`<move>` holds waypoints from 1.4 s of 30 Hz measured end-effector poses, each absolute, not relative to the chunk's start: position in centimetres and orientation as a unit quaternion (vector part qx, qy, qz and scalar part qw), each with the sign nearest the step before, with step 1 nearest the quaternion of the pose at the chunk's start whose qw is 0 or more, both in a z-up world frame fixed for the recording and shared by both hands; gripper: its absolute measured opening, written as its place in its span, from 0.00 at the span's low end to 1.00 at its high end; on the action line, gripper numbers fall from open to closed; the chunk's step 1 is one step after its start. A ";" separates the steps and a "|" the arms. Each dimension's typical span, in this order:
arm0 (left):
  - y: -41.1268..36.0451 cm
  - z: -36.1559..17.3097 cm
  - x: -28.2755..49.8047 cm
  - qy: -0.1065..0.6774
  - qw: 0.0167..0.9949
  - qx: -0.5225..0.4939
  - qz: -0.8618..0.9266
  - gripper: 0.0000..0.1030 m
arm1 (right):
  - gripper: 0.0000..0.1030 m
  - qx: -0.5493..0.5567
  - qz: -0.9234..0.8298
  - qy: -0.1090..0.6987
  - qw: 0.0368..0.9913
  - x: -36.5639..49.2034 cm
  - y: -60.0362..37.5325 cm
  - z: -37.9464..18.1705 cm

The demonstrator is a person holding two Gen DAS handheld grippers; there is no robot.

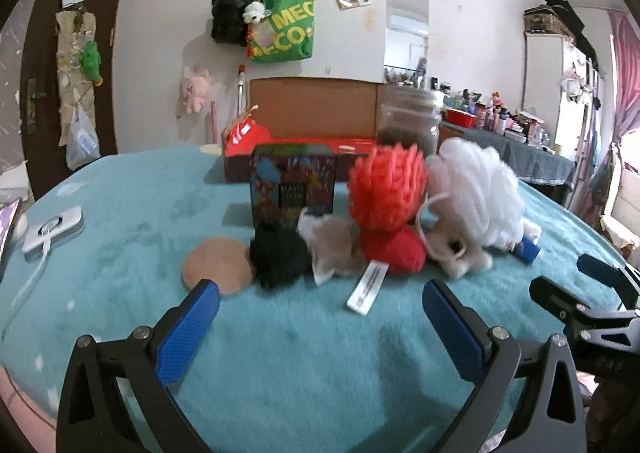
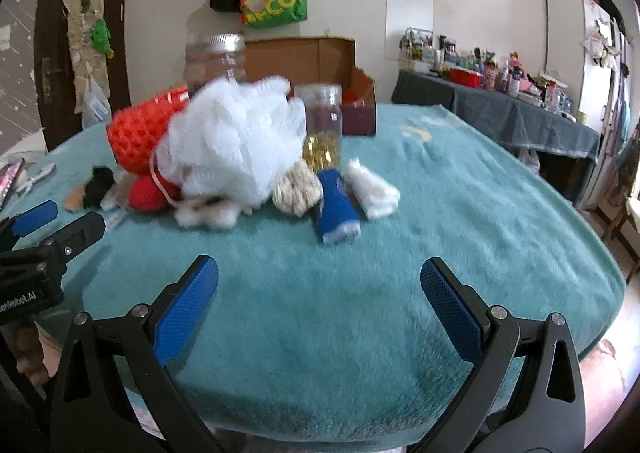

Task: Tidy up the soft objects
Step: 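Grasp the red mesh net with the left tool while the right tool grasps the white bath puff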

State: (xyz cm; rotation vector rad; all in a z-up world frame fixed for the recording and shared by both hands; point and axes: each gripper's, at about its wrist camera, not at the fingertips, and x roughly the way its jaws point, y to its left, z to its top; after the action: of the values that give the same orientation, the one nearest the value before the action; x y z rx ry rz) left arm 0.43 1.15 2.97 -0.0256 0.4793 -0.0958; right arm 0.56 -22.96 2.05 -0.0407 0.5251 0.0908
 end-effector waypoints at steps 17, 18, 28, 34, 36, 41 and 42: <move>-0.5 8.9 7.6 0.245 0.956 0.034 -0.156 1.00 | 1.00 0.031 0.193 0.292 0.936 8.9 -23.9 7.4; -0.7 8.8 7.9 0.247 0.956 0.035 -0.156 1.00 | 1.00 0.035 0.200 0.297 0.933 9.2 -23.8 7.4; -1.5 7.3 10.0 0.293 0.937 0.028 -0.191 0.67 | 0.78 0.072 0.303 0.350 0.883 11.7 -22.8 5.5; -0.9 7.1 9.8 0.305 0.929 0.013 -0.207 0.41 | 0.40 0.055 0.316 0.331 0.887 10.5 -22.1 5.9; -0.6 7.3 9.6 0.306 0.929 0.006 -0.207 0.39 | 0.35 0.045 0.310 0.320 0.894 10.0 -22.0 6.2; 0.2 8.0 8.9 0.293 0.936 0.007 -0.195 0.39 | 0.27 0.042 0.293 0.293 0.909 8.9 -22.3 7.2; 0.4 8.2 8.8 0.291 0.937 0.007 -0.193 0.39 | 0.27 0.043 0.290 0.288 0.912 8.6 -22.4 7.3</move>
State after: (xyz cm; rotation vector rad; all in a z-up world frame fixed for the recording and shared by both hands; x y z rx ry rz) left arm 8.81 0.36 8.21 0.0145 0.5954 -0.3946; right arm 8.62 -22.38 7.34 0.0888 0.5943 0.5974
